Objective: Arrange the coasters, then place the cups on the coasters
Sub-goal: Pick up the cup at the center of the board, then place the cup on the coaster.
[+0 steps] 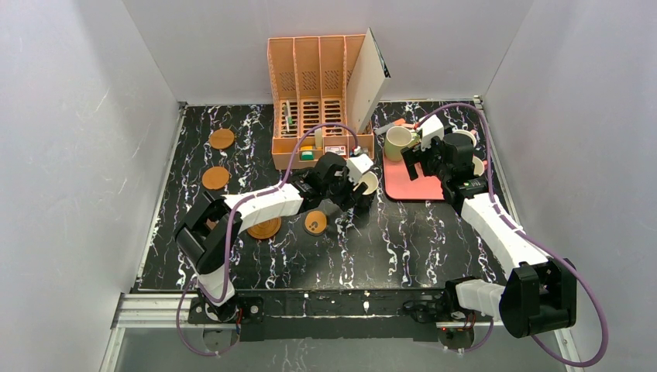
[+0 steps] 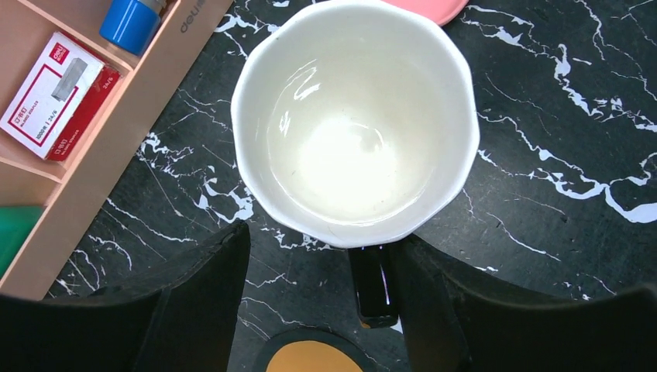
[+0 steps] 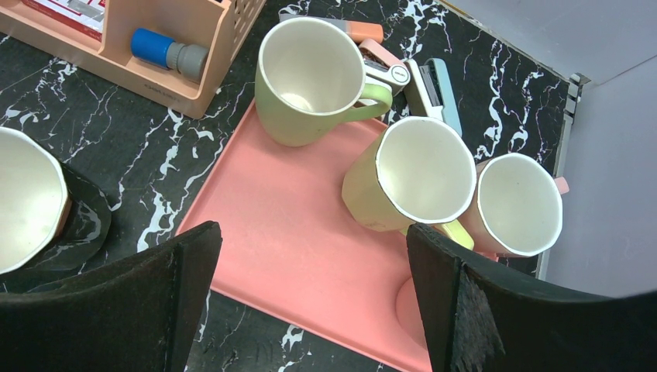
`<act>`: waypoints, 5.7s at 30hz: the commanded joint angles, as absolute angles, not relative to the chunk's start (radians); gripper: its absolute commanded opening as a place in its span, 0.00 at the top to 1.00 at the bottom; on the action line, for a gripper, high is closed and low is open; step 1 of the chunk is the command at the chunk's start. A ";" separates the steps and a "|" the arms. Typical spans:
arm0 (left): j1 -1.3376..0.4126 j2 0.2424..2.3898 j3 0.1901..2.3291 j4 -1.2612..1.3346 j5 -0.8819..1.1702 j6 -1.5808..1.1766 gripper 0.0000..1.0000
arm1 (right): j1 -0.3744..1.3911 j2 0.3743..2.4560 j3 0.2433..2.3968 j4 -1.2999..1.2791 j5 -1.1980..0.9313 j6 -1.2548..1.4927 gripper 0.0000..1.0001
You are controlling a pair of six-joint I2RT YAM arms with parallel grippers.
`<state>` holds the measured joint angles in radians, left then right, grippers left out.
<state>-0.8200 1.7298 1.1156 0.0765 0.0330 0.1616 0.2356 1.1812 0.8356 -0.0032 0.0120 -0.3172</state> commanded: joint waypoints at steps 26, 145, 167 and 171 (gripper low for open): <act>-0.690 1.449 1.002 0.205 0.056 0.130 1.00 | 0.231 1.151 0.828 0.032 -0.023 -0.328 0.02; 0.141 1.920 1.551 0.042 -0.031 0.026 1.00 | 0.231 1.141 0.811 0.017 -0.087 -0.374 0.02; 0.141 1.948 1.513 0.061 -0.076 0.071 1.00 | 0.230 1.141 0.810 0.017 -0.087 -0.375 0.02; 0.141 1.955 1.510 0.064 -0.089 0.075 1.00 | 0.230 1.142 0.810 0.016 -0.087 -0.375 0.02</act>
<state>0.1421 1.9759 1.4986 -0.0303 -0.0650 0.0616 0.2356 1.1564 0.8055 -0.0013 -0.0822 -0.3698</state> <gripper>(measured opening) 0.165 0.982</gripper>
